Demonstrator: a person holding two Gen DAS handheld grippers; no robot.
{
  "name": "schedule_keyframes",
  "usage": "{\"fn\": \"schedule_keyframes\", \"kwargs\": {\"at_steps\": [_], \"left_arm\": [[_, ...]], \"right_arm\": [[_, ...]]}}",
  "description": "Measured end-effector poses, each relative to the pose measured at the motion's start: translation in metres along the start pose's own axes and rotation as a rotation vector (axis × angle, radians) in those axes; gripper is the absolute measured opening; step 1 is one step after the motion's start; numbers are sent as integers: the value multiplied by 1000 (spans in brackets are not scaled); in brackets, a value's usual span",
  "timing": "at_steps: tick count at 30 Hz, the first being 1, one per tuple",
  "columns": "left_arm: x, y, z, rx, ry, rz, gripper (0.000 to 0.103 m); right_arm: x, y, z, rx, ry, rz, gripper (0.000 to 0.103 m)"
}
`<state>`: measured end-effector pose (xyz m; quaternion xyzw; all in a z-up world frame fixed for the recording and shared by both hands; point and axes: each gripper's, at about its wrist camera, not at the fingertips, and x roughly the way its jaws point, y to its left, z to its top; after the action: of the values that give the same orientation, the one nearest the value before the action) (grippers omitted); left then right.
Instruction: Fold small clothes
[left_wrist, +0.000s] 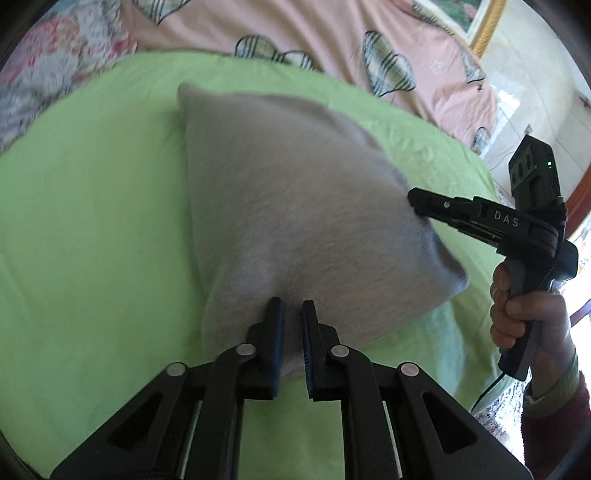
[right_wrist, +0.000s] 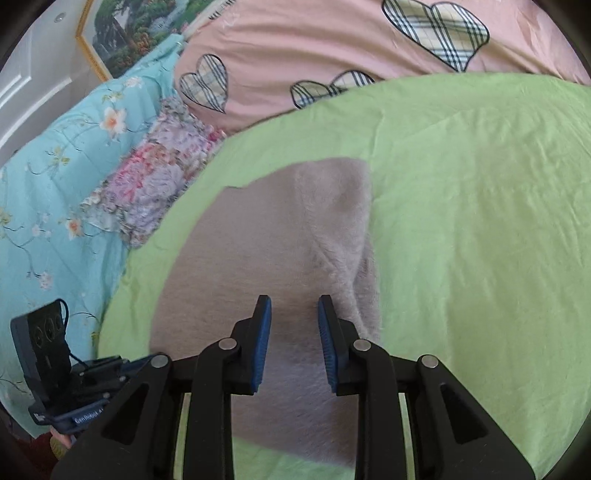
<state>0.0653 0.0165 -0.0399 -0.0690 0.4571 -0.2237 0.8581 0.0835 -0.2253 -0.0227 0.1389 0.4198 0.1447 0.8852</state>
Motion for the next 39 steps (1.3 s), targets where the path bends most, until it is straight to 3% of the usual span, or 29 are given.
{"fn": "schedule_keyframes", "kwargs": {"at_steps": [7, 11, 17, 20, 23, 27, 28, 29, 33, 35, 37, 39], "left_arm": [[2, -4, -3, -15, -5, 12, 8], [3, -1, -3, -44, -2, -7, 8], [2, -7, -6, -26, -10, 16, 7], [3, -10, -7, -17, -12, 28, 7], [3, -10, -7, -25, -9, 23, 7], [3, -11, -5, -38, 1, 23, 7], [3, -12, -4, -35, 4, 30, 7], [3, -14, -3, -32, 6, 37, 7], [5, -19, 1, -18, 4, 41, 10], [9, -22, 2, -8, 9, 45, 9], [10, -25, 2, 10, 10, 58, 9], [8, -26, 1, 23, 14, 60, 10]], "right_arm": [[29, -17, 8, -4, 5, -83, 25], [33, -25, 7, 33, 34, -78, 35], [-9, -12, 4, 13, -69, -85, 35], [-16, -8, 10, 9, -67, -48, 35], [-4, -29, 24, 113, -36, -14, 35], [30, -53, 39, 241, 56, 139, 35], [38, -51, 42, 230, 78, 153, 33], [40, -43, 47, 177, 85, 129, 17], [14, -11, 68, 35, -32, 115, 15], [27, -15, 72, 32, 1, 69, 15], [57, -24, 65, 33, 90, 15, 15], [60, -31, 59, 62, 92, 34, 16]]}}
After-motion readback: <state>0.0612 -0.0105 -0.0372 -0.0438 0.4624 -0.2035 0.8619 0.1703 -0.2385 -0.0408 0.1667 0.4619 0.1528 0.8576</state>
